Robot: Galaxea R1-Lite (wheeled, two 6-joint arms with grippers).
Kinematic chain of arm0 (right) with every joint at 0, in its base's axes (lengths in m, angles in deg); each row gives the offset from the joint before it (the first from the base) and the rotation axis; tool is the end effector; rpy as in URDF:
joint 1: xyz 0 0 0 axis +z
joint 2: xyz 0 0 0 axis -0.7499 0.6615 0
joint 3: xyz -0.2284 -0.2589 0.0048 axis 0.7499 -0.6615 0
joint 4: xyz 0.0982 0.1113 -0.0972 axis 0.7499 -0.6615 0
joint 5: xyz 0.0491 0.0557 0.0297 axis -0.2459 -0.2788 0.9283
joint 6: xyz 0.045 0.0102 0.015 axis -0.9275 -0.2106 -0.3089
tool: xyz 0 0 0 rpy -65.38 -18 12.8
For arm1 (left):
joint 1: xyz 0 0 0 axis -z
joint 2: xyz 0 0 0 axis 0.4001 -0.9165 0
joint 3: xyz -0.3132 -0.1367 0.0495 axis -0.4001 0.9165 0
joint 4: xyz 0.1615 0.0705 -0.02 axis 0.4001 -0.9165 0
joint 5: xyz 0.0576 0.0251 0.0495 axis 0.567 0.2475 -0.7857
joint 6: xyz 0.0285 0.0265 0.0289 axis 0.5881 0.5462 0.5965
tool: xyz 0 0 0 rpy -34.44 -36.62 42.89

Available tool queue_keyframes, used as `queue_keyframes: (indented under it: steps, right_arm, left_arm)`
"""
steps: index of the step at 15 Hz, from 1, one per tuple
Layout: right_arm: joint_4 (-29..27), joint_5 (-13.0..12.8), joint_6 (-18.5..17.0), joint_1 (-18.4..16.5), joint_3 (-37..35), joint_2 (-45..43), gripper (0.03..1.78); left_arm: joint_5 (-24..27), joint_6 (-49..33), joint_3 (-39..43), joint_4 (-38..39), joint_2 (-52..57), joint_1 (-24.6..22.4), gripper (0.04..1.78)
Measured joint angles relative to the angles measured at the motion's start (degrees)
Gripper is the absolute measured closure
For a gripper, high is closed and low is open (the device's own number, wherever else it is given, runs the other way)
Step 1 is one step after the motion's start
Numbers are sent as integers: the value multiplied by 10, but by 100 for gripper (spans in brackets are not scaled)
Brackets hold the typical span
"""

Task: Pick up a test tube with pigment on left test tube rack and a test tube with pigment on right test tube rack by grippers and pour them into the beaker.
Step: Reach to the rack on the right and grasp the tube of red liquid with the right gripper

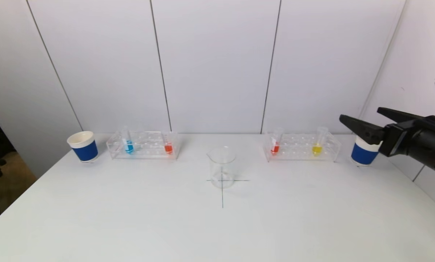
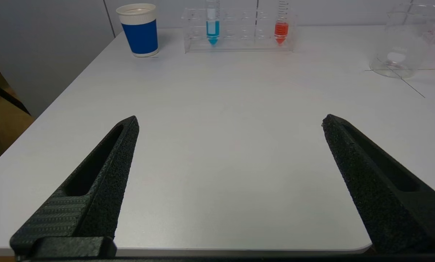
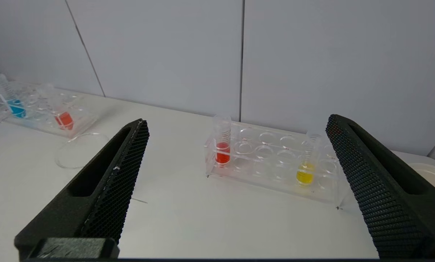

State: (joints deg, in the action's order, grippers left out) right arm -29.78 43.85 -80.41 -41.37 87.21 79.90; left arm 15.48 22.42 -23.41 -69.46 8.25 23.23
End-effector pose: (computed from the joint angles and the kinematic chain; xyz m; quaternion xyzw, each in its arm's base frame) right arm 0.2286 0.0375 0.2618 0.0215 0.0088 0.1499 0.9884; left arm -0.0563 -0.0004 0.0764 -0.0019 -0.0037 0.0023 1.0000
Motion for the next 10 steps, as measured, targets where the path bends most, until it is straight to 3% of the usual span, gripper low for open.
queue_keyframes:
  steps: [10]
  right_arm:
    - [334,-5,8,-3,5,327,4]
  left_arm:
    - [0,0,0,0,0,0,6]
